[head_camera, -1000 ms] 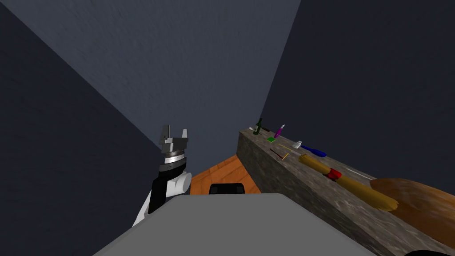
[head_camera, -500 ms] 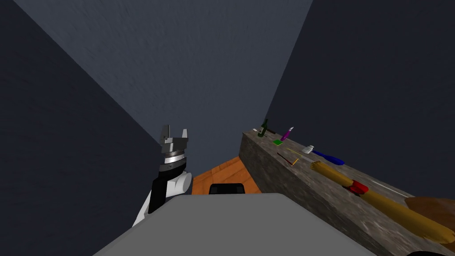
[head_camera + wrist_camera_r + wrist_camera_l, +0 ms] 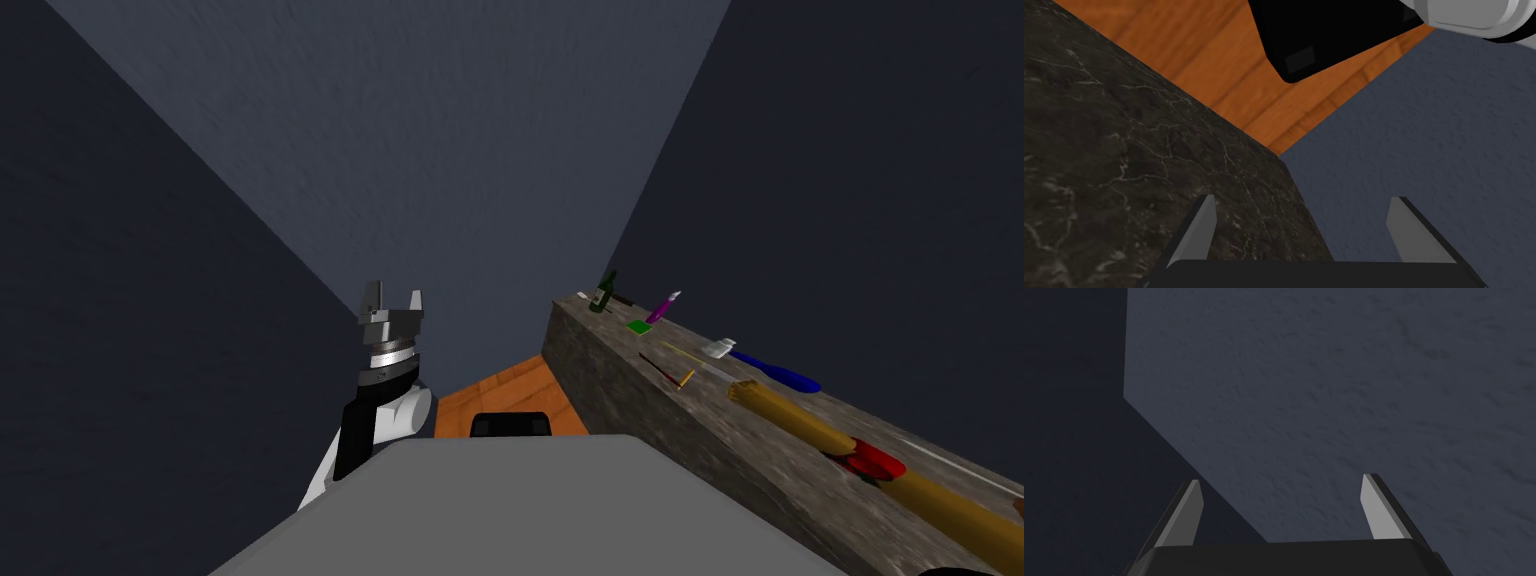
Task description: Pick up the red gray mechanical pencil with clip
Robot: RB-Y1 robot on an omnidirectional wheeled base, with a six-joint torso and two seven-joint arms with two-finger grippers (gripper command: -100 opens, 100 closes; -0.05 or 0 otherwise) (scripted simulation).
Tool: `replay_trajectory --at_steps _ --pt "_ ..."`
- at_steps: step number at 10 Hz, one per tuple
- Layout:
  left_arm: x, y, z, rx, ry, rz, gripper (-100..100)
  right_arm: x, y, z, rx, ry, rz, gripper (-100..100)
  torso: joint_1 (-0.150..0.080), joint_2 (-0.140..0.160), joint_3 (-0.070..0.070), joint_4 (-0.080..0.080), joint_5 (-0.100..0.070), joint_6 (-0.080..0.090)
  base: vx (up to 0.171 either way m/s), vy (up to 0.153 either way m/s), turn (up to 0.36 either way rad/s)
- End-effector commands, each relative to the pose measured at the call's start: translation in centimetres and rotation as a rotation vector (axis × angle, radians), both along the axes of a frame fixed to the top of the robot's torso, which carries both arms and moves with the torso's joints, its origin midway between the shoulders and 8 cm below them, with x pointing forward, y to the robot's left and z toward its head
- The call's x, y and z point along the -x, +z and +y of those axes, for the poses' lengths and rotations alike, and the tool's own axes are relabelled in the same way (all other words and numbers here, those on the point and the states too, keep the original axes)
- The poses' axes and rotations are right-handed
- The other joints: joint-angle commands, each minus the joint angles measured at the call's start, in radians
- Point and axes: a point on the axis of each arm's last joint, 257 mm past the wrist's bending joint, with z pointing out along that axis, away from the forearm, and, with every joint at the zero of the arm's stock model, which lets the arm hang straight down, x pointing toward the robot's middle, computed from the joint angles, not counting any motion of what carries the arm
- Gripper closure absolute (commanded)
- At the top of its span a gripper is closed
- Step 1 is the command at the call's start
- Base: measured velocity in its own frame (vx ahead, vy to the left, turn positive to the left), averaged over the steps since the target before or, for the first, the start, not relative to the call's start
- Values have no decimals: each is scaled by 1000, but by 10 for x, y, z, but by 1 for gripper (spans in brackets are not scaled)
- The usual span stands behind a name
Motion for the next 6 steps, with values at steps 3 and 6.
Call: replay_trajectory --at_steps 3,6 --pt "0 0 0 0 0 0 0 59 10 -40 61 64 147 -100 0 -4 -2 -1 0 -1 76 36 135" --pt "0 0 0 0 0 0 0 106 29 -81 117 117 277 -100 2 -5 -3 -1 1 -1 95 41 123"
